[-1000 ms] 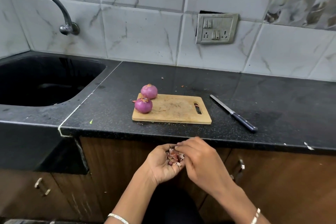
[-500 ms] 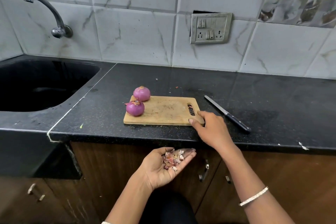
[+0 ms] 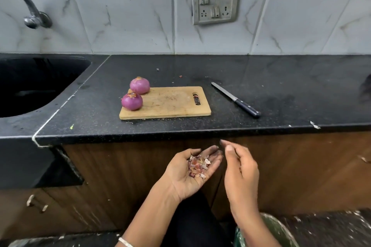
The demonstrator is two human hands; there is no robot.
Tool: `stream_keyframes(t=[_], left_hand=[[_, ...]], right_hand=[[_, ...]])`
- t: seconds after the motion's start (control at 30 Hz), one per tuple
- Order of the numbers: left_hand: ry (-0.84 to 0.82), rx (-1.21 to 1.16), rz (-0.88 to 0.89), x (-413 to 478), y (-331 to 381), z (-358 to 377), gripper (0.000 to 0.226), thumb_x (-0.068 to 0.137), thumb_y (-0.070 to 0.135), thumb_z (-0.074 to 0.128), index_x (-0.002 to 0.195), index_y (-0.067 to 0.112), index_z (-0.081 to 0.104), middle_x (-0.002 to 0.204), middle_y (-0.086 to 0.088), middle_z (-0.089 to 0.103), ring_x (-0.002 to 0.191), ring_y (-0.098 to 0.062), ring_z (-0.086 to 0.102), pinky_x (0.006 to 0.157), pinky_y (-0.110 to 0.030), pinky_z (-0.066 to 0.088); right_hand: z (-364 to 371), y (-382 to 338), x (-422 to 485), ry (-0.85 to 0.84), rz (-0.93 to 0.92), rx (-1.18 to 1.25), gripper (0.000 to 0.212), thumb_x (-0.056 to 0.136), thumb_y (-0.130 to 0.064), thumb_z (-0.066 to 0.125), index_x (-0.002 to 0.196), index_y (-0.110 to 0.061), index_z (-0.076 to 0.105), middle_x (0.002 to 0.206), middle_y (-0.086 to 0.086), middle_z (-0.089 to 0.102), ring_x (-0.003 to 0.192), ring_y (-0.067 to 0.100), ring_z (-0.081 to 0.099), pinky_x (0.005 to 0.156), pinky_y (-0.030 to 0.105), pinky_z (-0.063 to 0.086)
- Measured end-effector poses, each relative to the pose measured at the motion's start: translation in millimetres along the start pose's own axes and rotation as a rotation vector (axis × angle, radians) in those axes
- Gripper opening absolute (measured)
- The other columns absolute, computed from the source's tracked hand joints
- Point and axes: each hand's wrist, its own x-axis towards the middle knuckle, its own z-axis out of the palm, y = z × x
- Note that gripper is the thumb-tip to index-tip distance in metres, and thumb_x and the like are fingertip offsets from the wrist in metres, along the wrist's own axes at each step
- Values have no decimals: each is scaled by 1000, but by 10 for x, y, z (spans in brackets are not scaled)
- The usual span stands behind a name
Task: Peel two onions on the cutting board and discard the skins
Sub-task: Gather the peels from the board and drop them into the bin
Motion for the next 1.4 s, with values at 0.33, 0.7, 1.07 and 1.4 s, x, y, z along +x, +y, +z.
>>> stream_keyframes(t=[0.33, 0.7, 1.07, 1.4], left_hand=[[187, 199, 37, 872, -1325, 293, 37, 105, 9, 38, 110, -8, 70, 115, -26, 71, 115, -36, 67, 108, -42, 49], [378, 357, -153, 2043, -2717, 152, 36, 105, 15, 43, 90, 3, 74, 79, -11, 75, 80, -24, 69, 81, -30, 54], [377, 392, -287, 2714, -3169, 8, 59, 108, 51, 34, 154, 14, 40, 156, -10, 45, 143, -27, 44, 117, -37, 33], [448, 459, -469, 2943, -3248, -424, 76, 102, 64, 33, 152, 8, 44, 153, -17, 48, 144, -29, 42, 123, -40, 26]], right_hand=[[-655, 653, 92, 438, 862, 845, 24, 107, -16, 49, 94, -7, 67, 86, 11, 74, 76, 18, 72, 68, 31, 58], [-1648, 2028, 314, 625, 1188, 765, 40, 107, -21, 42, 74, -9, 61, 57, 9, 67, 56, 24, 65, 64, 34, 49], [-2040, 3356, 317, 485, 1290, 862, 58, 108, -38, 25, 102, 2, 67, 79, 21, 75, 84, 34, 69, 84, 41, 50], [-1938, 3300, 2, 162, 1115, 295, 43, 108, -37, 43, 146, -20, 52, 140, 4, 57, 127, 25, 55, 112, 42, 43]])
